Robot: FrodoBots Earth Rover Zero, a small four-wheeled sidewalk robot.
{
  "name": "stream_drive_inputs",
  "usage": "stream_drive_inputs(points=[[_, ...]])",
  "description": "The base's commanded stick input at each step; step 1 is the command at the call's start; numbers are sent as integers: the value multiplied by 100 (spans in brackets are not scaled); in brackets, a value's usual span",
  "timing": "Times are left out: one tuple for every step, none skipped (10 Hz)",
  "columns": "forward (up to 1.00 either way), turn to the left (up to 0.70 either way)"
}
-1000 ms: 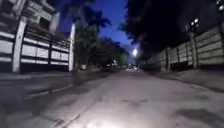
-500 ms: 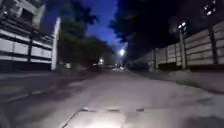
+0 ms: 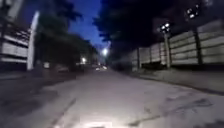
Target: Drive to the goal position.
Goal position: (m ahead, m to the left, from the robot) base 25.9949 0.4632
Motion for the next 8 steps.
stream_drive_inputs(points=[[85,0],[85,0],[85,0],[85,0],[85,0],[85,0],[85,0],[85,0]])
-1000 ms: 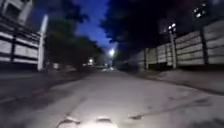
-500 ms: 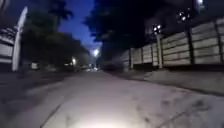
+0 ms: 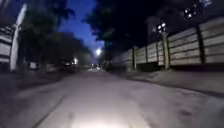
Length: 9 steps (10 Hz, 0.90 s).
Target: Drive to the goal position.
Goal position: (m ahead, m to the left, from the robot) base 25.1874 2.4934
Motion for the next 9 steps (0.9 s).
stream_drive_inputs(points=[[85,0],[85,0],[85,0],[85,0],[85,0],[85,0],[85,0],[85,0],[85,0]])
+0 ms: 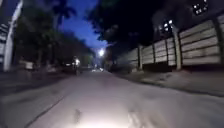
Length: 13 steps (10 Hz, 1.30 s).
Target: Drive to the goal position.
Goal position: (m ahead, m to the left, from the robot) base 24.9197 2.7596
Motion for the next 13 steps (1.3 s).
stream_drive_inputs(points=[[85,0],[85,0],[85,0],[85,0],[85,0],[85,0],[85,0],[85,0],[85,0],[85,0],[85,0],[85,0],[85,0]])
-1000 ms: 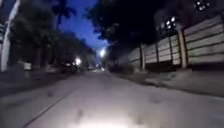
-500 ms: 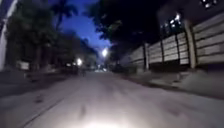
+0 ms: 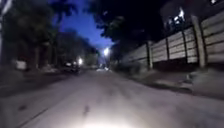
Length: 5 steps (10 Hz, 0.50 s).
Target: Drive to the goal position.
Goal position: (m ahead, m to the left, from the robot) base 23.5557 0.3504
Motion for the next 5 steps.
stream_drive_inputs(points=[[85,0],[85,0],[85,0],[85,0],[85,0]])
